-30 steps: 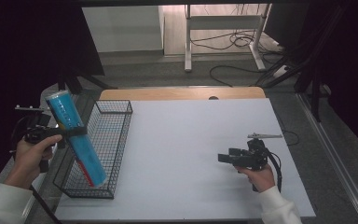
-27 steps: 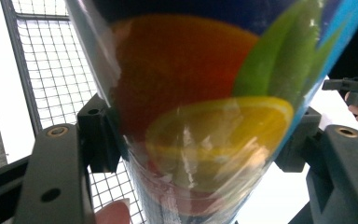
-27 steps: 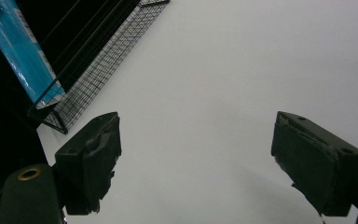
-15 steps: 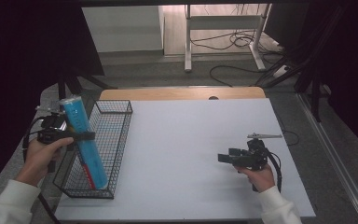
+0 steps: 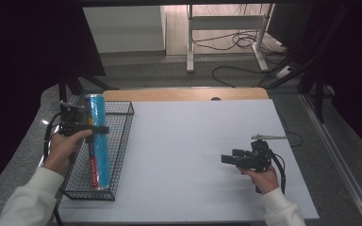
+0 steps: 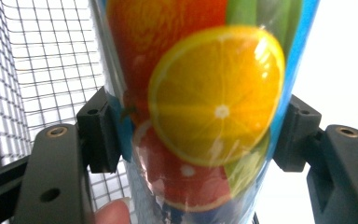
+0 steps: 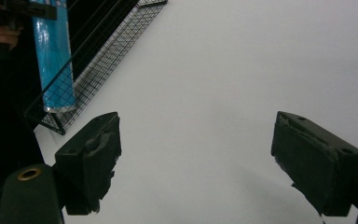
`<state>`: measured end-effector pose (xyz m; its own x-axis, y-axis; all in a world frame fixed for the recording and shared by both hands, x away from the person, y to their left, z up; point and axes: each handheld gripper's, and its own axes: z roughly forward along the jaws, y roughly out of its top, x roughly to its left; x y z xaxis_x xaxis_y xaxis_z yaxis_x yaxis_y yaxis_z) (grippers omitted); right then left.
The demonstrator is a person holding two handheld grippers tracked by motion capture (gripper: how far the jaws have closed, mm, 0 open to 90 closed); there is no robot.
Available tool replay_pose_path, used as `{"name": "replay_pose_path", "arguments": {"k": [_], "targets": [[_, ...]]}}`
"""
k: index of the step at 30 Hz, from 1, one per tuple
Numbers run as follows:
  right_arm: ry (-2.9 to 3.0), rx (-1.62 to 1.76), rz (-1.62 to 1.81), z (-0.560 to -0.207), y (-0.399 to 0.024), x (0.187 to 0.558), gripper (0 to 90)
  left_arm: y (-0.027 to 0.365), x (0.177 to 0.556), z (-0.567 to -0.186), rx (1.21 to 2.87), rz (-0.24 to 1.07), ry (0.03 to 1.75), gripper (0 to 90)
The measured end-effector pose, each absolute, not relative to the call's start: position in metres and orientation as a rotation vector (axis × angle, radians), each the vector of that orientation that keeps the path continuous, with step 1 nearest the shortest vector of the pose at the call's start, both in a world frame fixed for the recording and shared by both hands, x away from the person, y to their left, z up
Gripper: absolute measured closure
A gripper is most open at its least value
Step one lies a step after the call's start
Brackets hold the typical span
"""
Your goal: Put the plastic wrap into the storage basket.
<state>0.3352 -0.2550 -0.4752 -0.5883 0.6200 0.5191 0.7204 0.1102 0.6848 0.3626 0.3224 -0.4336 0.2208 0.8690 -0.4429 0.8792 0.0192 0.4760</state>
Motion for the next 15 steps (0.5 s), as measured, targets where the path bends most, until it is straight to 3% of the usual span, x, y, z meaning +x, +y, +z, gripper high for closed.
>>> {"name": "replay_pose_path", "arguments": {"k": [15], "targets": [[-2.269, -1.381, -1.488, -0.476, -0.256, 0.336, 15.8, 0.309, 0.395, -0.470, 1.783, -0.043, 1.740, 31.5]]}}
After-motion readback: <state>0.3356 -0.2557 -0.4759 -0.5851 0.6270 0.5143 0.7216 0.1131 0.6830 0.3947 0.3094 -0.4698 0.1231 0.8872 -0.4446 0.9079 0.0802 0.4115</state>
